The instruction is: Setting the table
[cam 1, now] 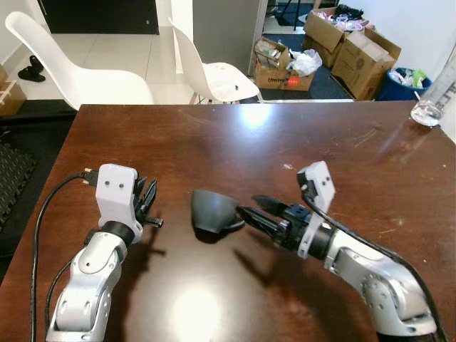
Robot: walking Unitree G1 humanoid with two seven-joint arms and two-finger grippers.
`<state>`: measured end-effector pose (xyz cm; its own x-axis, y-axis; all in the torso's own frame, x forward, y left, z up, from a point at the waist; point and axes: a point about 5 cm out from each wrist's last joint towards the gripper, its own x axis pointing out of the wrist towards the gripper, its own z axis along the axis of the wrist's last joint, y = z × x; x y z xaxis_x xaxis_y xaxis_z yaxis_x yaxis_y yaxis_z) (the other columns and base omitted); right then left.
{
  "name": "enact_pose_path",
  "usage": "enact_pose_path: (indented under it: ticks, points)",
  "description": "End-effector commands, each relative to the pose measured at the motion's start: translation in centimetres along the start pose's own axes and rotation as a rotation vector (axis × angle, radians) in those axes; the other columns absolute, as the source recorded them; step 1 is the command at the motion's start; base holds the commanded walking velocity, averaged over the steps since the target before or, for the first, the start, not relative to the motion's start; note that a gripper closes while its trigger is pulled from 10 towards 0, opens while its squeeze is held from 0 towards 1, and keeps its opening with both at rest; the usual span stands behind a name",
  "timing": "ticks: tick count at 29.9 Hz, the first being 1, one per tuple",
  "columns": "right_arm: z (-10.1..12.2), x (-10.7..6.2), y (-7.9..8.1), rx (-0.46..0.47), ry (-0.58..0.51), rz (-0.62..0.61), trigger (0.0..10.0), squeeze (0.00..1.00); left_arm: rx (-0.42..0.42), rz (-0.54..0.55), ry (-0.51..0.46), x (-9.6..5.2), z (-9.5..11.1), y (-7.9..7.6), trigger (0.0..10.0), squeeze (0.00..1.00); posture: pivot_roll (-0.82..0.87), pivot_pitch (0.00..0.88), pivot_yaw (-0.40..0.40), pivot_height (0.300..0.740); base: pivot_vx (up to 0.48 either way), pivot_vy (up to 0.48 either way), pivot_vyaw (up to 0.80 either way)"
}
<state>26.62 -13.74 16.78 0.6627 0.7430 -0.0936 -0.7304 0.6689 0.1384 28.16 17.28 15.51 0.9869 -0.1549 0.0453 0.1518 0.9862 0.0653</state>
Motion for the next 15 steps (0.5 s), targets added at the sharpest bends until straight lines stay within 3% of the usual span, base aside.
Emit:
enact_pose_path:
  ticks: [1, 3, 7, 10, 11, 12, 14, 15]
  points:
    - [-0.8, -0.6, -0.2, -0.073, 0.041, -0.023, 10.0, 0.0, 0.001, -0.003, 0.018, -0.1, -0.5, -0.2, 10.0, 0.0, -0.03, 0.079, 0.038, 0.74, 0.0, 0.0, 0.0]
    - [-3.5, -1.2, -1.6, -0.207, 0.158, -0.127, 10.0, 0.0, -0.001, -0.012, 0.017, 0.1, -0.5, -0.4, 10.0, 0.0, -0.04, 0.086, 0.05, 0.74, 0.0, 0.0, 0.0]
    - [-4.9, -0.6, -2.1, -0.205, 0.168, -0.16, 10.0, 0.0, -0.003, -0.026, 0.004, 0.7, -0.1, -0.8, 10.0, 0.0, -0.03, 0.087, 0.055, 0.74, 0.0, 0.0, 0.0]
    - [-4.8, 0.9, -1.8, -0.027, 0.072, -0.135, 10.0, 0.0, 0.0, -0.042, -0.026, 1.5, 0.7, -1.3, 10.0, 0.0, -0.02, 0.089, 0.062, 0.74, 0.0, 0.0, 0.0]
    - [-4.8, 0.9, -1.8, -0.027, 0.072, -0.135, 10.0, 0.0, 0.0, -0.042, -0.026, 1.5, 0.7, -1.3, 10.0, 0.0, -0.02, 0.089, 0.062, 0.74, 0.0, 0.0, 0.0]
    - [-4.7, 1.4, -1.7, 0.037, 0.034, -0.113, 10.0, 0.0, 0.008, -0.053, -0.04, 1.9, 1.1, -1.6, 10.0, 0.0, -0.01, 0.09, 0.063, 0.74, 0.0, 0.0, 0.0]
    - [-4.6, 2.4, -1.7, 0.112, -0.029, -0.081, 10.0, 0.0, 0.042, -0.108, -0.122, 2.4, 3.6, -2.2, 10.0, 0.0, 0.0, 0.09, 0.071, 0.74, 0.0, 0.0, 0.0]
    - [-4.6, 2.4, -1.7, 0.112, -0.029, -0.081, 10.0, 0.0, 0.042, -0.108, -0.122, 2.4, 3.6, -2.2, 10.0, 0.0, 0.0, 0.09, 0.071, 0.74, 0.0, 0.0, 0.0]
